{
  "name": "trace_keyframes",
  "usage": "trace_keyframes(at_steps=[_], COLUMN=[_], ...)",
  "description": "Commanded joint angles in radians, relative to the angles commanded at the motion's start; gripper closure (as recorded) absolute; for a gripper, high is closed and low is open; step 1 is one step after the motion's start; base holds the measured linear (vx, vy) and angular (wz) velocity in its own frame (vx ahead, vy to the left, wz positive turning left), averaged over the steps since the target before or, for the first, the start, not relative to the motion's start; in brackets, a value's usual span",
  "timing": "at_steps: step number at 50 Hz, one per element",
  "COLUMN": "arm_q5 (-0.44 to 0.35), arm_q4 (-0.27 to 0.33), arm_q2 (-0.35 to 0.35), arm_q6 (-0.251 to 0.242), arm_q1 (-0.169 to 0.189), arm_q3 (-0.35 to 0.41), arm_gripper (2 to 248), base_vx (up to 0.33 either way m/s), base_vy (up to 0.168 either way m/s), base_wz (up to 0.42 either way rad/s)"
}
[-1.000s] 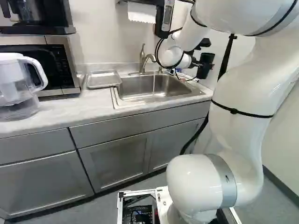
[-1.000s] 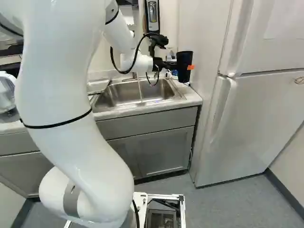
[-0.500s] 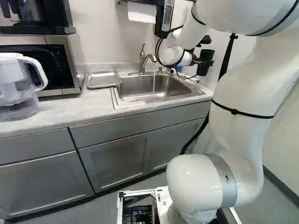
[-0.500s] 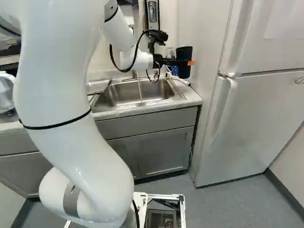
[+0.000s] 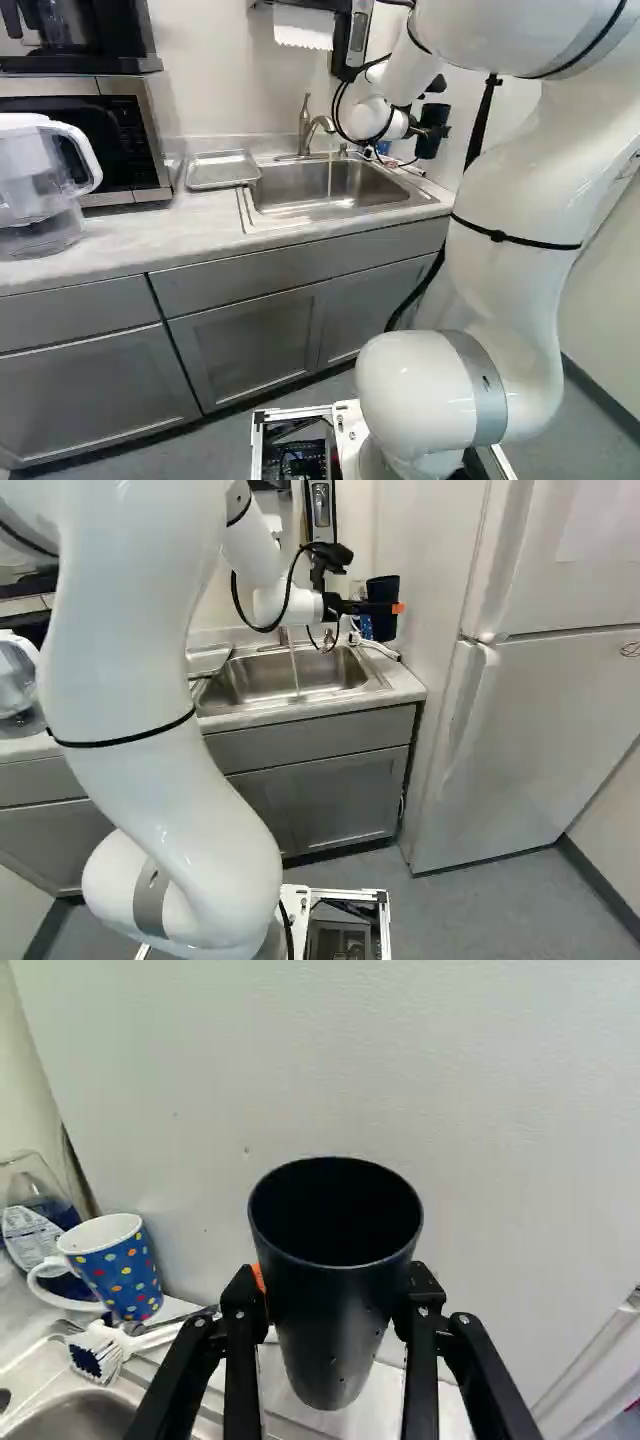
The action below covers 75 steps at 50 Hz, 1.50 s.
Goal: Rinse the cup and place it in the tray
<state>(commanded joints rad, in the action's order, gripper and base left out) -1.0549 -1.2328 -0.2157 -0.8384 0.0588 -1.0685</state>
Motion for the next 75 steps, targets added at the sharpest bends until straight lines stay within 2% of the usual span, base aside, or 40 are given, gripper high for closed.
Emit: trace_keyframes(at_steps=[43, 75], arm_q5=[0.142, 0.246], arm_q4=[0.175, 0.313], arm_q2=[-0.013, 0.009], arm_q6=[0.0, 0.0], arm_q1=[0.007, 0.026], arm_q3=[-0.015, 0.01], arm_gripper=[124, 124], base_vx=[0.0, 0.0], base_vy=[0.0, 0.0], base_wz=[0.0, 0.0])
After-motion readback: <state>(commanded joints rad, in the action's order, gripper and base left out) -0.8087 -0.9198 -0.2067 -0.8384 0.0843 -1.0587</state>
